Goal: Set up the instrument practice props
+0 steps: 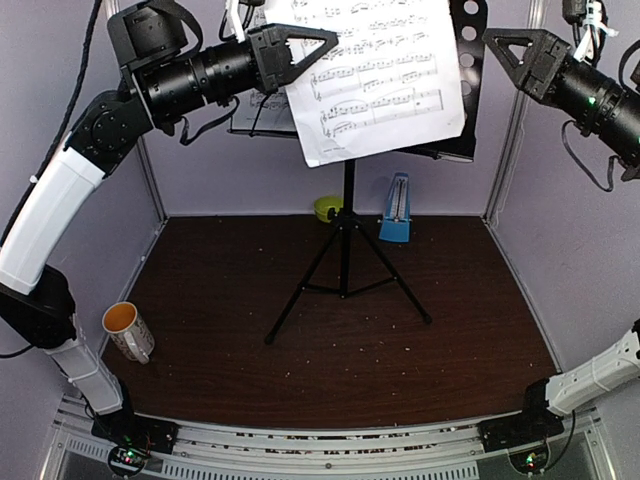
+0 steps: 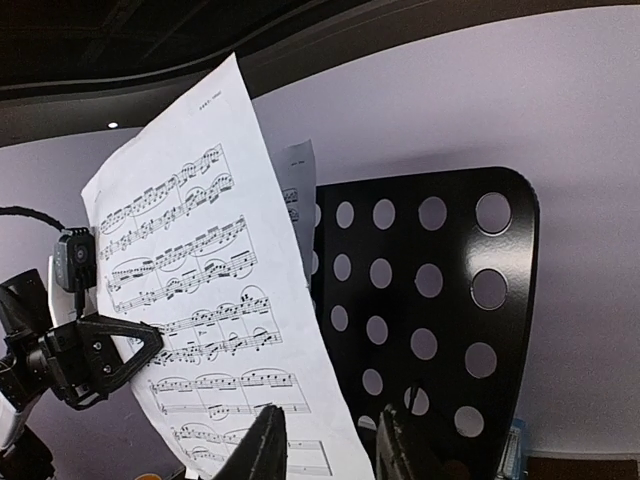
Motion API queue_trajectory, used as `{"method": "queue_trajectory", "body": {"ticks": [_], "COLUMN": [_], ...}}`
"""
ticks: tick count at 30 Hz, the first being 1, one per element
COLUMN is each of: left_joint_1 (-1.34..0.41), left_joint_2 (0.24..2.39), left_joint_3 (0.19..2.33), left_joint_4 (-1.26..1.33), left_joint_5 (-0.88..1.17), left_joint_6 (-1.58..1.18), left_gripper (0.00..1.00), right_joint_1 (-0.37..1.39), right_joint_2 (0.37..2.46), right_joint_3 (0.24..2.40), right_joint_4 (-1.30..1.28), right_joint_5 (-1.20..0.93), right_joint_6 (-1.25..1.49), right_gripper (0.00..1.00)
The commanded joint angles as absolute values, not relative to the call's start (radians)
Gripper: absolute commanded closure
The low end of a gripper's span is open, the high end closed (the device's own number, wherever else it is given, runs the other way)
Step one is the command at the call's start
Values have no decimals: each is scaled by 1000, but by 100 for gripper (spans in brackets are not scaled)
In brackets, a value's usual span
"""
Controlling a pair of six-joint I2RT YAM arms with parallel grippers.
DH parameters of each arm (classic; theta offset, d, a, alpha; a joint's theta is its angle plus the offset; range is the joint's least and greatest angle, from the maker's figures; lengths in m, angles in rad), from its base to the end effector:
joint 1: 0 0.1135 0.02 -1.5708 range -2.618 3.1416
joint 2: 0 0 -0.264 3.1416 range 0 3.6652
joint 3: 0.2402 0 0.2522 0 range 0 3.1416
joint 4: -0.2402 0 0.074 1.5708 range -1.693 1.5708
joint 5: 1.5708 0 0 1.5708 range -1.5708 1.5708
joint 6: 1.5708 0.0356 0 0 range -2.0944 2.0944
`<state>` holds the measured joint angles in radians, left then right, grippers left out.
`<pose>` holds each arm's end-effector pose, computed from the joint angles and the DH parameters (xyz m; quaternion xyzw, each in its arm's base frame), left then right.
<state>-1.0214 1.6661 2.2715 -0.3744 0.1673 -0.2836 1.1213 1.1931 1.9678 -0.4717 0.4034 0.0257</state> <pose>0.1613 -0.2748 0.5900 0.2842 0.5535 -0.5155 0.5892 0.0811 0.1359 0.6050 -0.1644 0.5794 0.3286 0.7275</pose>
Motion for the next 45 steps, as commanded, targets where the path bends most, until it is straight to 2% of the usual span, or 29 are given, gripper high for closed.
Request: {"method": "queue_trajectory", "body": {"ticks": [1,9,16,21,24,38,45], "left_joint_1": [-983,-973,-959,-956,-954,-947,-939], "left_joint_2": [1651,1679,1693,1704,1707,1716,1714], "left_joint_3": [2301,2374,2405,2410,2413,2423,2431], "left_joint_4": [-396,-420,-415,-422,-416,-396,-418], "left_joint_5": [97,39,68,70,73,77,73], "left_joint_6": [-356,-289,-245,-231,-223,-171,-163], "left_gripper": [100,100,100,100,100,100,100], "right_joint_1": [1117,1059,1018,999,983,926,920], "right_joint_2": [1264,1363,1400,1409,1410,1419,1399], "right_joint_3": [2059,2147,2141,2131,2110,2032,1996], "right_joint_4": [-598,-720,-770,-795,-795,-730,-702], "right_joint_5": [537,541,530,547,537,431,426], "right_joint_6": [93,257,343,371,391,477,482], "right_gripper": [68,68,68,63,64,77,98]}}
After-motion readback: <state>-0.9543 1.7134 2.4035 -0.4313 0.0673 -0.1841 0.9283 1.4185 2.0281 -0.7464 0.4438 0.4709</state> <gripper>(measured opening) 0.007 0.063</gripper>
